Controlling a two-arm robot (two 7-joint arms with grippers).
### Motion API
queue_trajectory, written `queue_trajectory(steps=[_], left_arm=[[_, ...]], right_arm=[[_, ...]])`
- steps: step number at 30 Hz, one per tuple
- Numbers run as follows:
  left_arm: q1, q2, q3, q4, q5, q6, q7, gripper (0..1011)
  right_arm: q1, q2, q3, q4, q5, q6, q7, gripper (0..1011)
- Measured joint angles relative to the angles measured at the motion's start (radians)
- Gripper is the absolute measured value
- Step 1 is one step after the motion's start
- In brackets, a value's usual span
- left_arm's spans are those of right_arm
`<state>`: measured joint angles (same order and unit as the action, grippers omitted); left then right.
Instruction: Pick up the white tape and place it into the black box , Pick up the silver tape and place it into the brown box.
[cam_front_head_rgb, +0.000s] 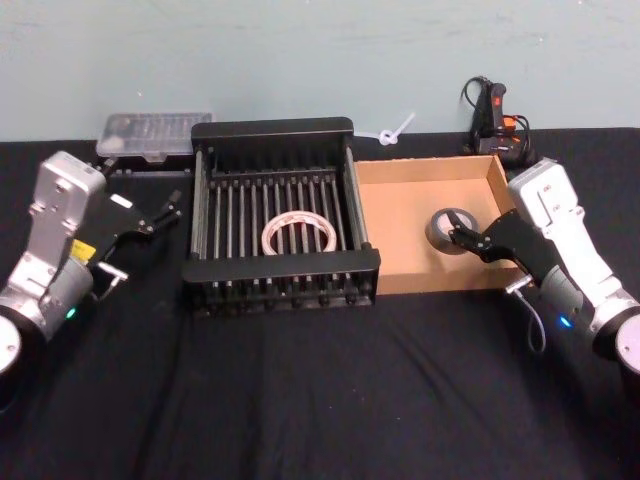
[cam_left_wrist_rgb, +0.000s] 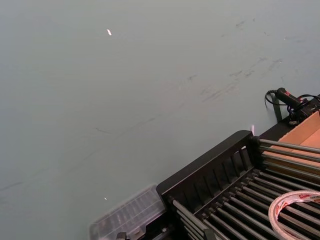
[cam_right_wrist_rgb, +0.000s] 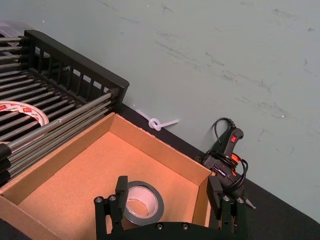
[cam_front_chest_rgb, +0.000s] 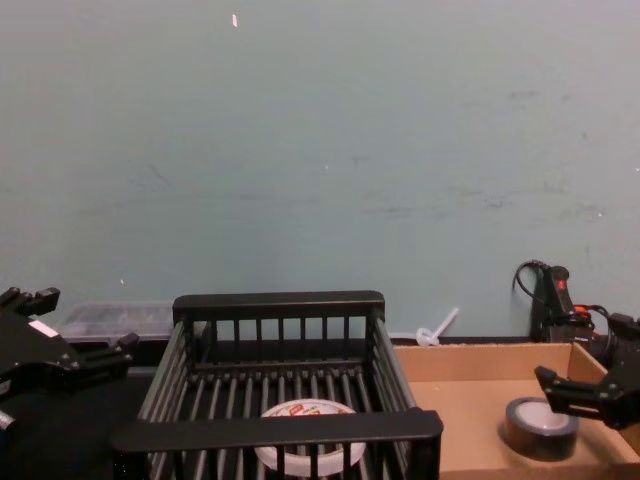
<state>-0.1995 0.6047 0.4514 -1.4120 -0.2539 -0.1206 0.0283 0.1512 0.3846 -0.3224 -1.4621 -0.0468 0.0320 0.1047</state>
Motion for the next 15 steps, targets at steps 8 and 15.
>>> queue_trajectory(steps=[8, 15], left_arm=[[0.0, 0.0, 0.0, 0.0, 0.0, 0.0, 0.0, 1001], [0.0, 0.0, 0.0, 0.0, 0.0, 0.0, 0.0, 1001]], right_arm=[[0.0, 0.0, 0.0, 0.0, 0.0, 0.0, 0.0, 1002], [0.0, 0.0, 0.0, 0.0, 0.0, 0.0, 0.0, 1002]])
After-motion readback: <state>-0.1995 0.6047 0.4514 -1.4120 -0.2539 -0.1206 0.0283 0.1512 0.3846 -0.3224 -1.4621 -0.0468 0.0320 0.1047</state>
